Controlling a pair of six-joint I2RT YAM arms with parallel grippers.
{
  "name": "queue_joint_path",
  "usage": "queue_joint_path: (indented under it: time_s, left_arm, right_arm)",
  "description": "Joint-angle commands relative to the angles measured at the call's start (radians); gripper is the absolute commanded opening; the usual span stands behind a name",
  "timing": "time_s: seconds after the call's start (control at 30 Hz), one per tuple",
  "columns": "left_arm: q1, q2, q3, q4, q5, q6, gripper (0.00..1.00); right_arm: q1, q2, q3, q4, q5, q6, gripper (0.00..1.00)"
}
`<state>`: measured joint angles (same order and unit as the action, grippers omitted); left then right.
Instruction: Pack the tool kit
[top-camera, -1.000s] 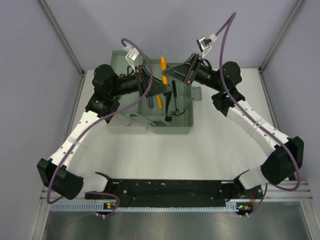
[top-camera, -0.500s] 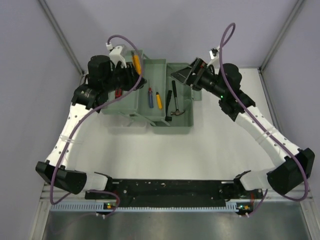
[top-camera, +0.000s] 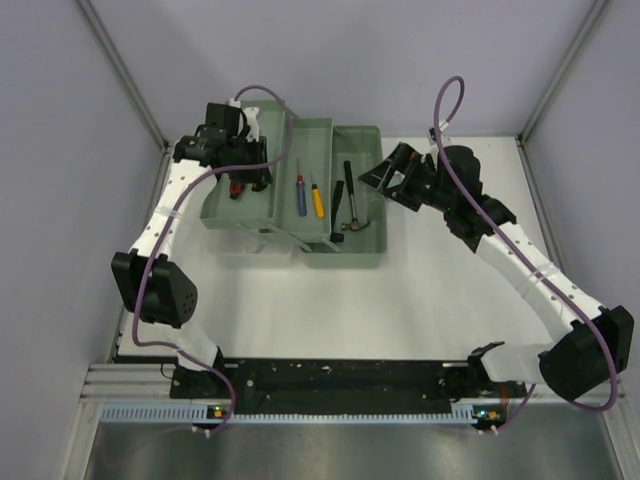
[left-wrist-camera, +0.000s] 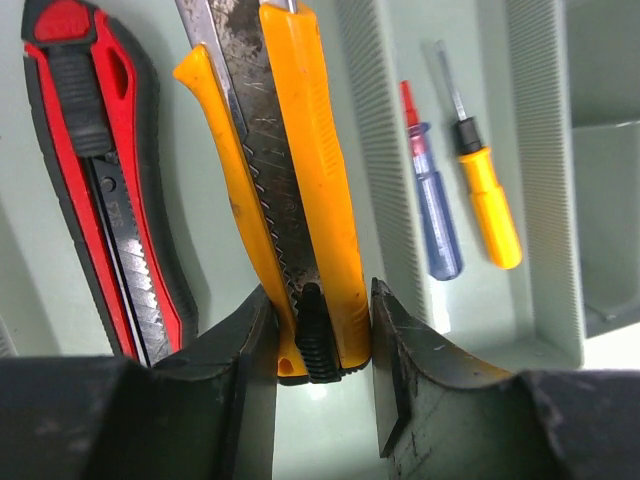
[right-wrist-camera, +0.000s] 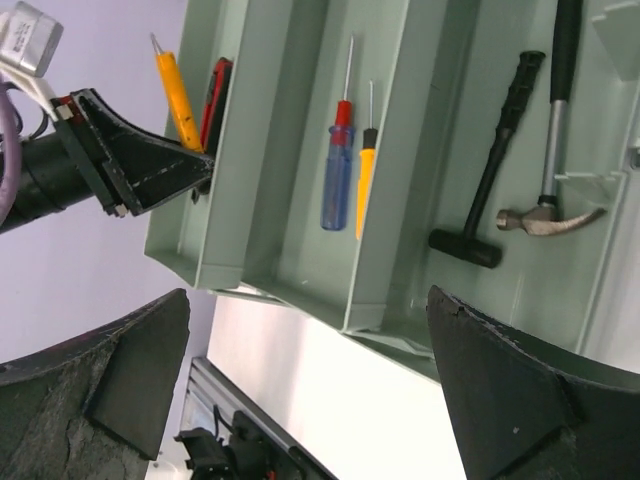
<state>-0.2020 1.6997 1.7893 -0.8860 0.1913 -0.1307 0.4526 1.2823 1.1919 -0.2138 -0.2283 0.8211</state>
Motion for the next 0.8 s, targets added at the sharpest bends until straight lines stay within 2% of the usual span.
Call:
queue_joint_path:
  time_s: [0.0, 0.1, 0.27, 0.4, 0.6, 0.77]
  left_arm:
    - [0.0, 0.029, 0.056, -0.054, -0.081, 0.026, 0.0]
    - [0.0, 0.048, 0.044, -0.056, -0.079, 0.029, 0.05]
    - [0.0, 0.025, 0.048, -0.033, -0.053, 0.01, 0.46]
    - [0.0, 0.008, 0.105, -0.034, -0.041, -0.017, 0.62]
    - [0.009, -0.024, 0.216, -0.059, -0.055, -0.029, 0.65]
    - [0.099, -0.141, 0.152, 0.014, -0.13, -0.118, 0.66]
  right_arm:
    - [-0.022, -0.07, -0.015, -0.019, 0.006, -0.002, 0.98]
    - [-0.031, -0.072, -0.018, -0.033, 0.001, -0.002, 0.98]
    - [-0.037, -0.061, -0.015, -0.045, -0.002, 0.0, 0.98]
    - [-0.046, -0.04, -0.003, -0.081, -0.011, 0.021, 0.95]
    - [-0.061, -0.012, 0.009, -0.102, -0.019, 0.036, 0.93]
    - [-0.072, -0.017, 0.0, -0.114, 0.01, 0.056, 0.92]
